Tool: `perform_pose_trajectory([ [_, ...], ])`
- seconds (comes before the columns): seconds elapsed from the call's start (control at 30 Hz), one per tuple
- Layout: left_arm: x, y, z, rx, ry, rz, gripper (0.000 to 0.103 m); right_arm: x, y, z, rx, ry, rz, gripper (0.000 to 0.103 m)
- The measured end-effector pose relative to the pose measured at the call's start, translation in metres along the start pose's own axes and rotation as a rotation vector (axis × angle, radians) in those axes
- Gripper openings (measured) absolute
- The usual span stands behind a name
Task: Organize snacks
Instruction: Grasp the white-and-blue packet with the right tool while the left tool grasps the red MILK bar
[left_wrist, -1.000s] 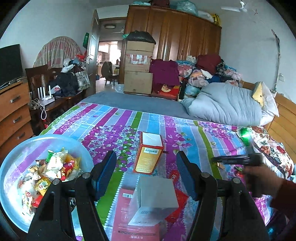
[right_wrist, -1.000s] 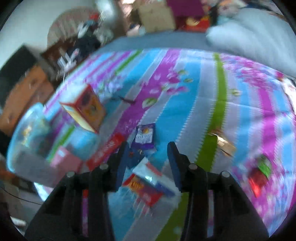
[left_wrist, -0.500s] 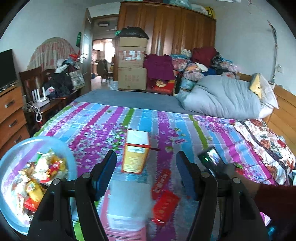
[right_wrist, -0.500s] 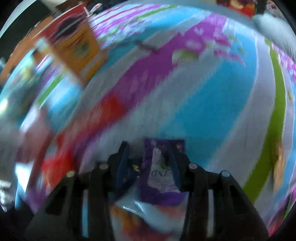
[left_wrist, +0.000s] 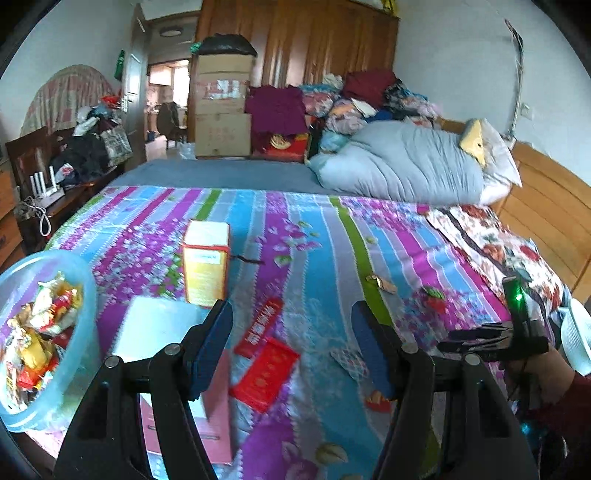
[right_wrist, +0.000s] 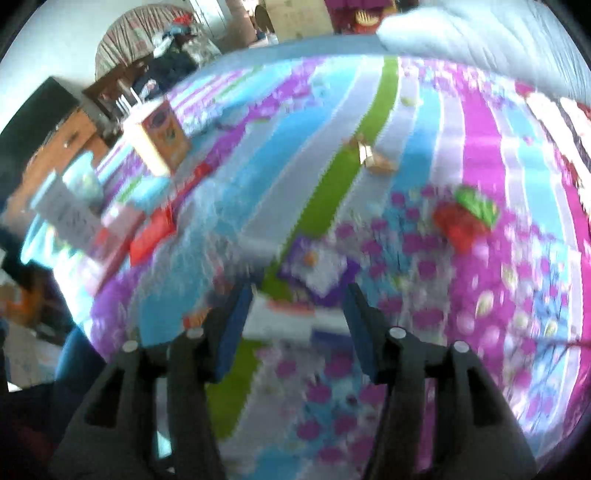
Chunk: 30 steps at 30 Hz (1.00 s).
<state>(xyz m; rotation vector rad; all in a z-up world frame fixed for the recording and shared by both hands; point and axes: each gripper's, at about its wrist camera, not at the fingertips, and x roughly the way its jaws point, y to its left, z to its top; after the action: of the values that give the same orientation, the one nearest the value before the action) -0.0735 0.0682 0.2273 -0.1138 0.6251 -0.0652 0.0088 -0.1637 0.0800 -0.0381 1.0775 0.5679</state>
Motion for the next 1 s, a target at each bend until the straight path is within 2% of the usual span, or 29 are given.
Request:
perform_pose_trajectory([
  [0.1, 0.012, -0.007, -0.010, 0.012, 0.071, -0.043, 0.068, 0.016, 0.012, -0.010, -0.138, 0.060, -0.064, 0.055],
  [0.2, 0.021, -0.011, -0.021, 0.020, 0.121, -0.059, 0.068, 0.030, 0.020, -0.013, -0.331, 0.125, -0.114, 0.053],
  [0.3, 0.031, -0.016, -0.028, 0.026, 0.162, -0.079, 0.068, 0.046, 0.020, -0.010, -0.444, 0.177, -0.141, 0.053],
  [0.43, 0.045, -0.023, -0.037, 0.035, 0.214, -0.112, 0.068, 0.059, 0.018, -0.003, -0.513, 0.189, -0.146, 0.058],
  [0.53, 0.055, -0.031, -0.045, 0.039, 0.247, -0.143, 0.068, 0.067, 0.012, -0.001, -0.467, 0.185, -0.128, 0.056],
  [0.6, 0.064, -0.035, -0.051, 0.042, 0.272, -0.165, 0.068, 0.063, 0.007, -0.003, -0.393, 0.160, -0.107, 0.041],
  [0.7, 0.077, -0.040, -0.062, 0.052, 0.304, -0.196, 0.068, 0.054, 0.006, -0.012, -0.287, 0.133, -0.072, 0.038],
  [0.87, 0.105, -0.062, -0.089, 0.106, 0.352, -0.293, 0.062, 0.017, -0.011, -0.046, 0.048, 0.055, 0.002, 0.037],
  [1.0, 0.132, -0.083, -0.111, 0.135, 0.392, -0.368, 0.058, 0.006, -0.014, -0.074, 0.171, 0.019, -0.031, 0.037],
])
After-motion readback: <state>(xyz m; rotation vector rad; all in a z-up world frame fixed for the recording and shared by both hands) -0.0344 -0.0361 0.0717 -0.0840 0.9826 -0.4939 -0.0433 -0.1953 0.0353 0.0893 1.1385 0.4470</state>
